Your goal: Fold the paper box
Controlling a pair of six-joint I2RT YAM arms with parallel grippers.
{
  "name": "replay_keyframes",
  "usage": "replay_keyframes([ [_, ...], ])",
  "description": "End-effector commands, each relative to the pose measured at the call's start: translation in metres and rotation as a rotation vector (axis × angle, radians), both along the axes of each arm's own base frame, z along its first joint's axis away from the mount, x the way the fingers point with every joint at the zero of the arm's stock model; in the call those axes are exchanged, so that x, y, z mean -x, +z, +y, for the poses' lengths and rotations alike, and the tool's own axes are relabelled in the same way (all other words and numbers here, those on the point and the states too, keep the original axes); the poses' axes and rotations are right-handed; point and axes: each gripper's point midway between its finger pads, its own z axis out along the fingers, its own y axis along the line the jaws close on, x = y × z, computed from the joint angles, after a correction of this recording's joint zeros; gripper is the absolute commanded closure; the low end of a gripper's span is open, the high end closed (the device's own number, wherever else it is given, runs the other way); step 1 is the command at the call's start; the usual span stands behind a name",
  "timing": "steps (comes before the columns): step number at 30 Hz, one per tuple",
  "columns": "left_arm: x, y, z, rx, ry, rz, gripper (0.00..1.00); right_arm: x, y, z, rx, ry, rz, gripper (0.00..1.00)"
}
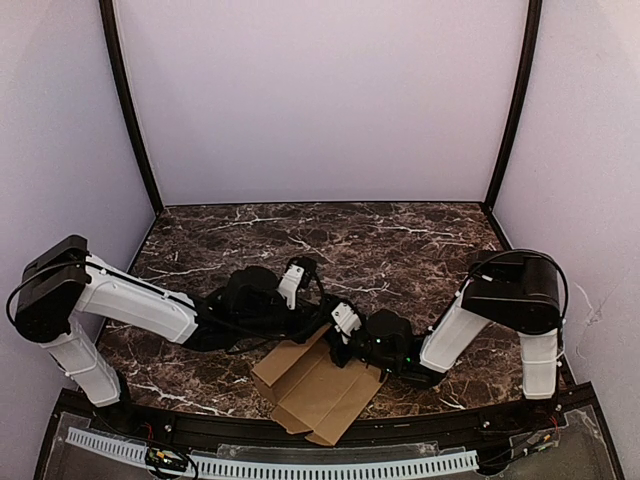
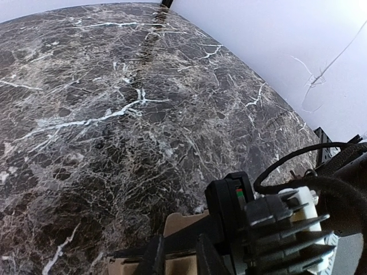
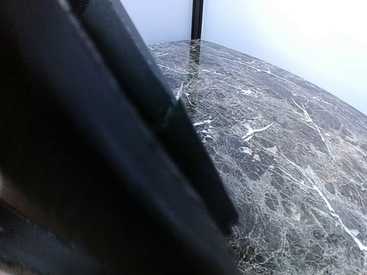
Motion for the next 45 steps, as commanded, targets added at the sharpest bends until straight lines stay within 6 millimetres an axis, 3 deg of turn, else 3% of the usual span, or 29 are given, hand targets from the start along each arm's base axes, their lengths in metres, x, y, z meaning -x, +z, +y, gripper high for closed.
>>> replay_keyframes([
  [1, -0.002, 0.001, 0.027, -0.093, 0.066, -0.025, 0.77, 0.002, 0.000, 0.003, -0.018, 0.011, -0.002, 1.00],
  [7, 0.001, -0.001, 0.038, -0.113, 0.077, -0.023, 0.74, 0.003, 0.000, 0.004, -0.016, 0.016, -0.001, 1.00],
  [11, 0.004, -0.014, 0.039, -0.127, 0.075, 0.001, 0.78, 0.003, -0.001, 0.005, -0.012, 0.016, 0.002, 1.00],
  [20, 0.005, -0.046, 0.032, -0.164, 0.054, 0.047, 0.97, 0.004, -0.002, 0.004, 0.002, 0.016, 0.008, 0.99],
  [25, 0.005, -0.055, 0.040, -0.193, 0.078, 0.049, 0.99, 0.006, -0.001, 0.001, 0.005, 0.012, 0.006, 0.81],
  [30, 0.004, -0.053, 0.043, -0.200, 0.086, 0.040, 0.99, 0.009, 0.008, -0.002, -0.002, 0.009, -0.003, 0.70],
  [45, 0.002, -0.036, 0.050, -0.205, 0.095, -0.008, 0.99, 0.023, 0.023, -0.039, 0.041, -0.009, 0.005, 0.50],
])
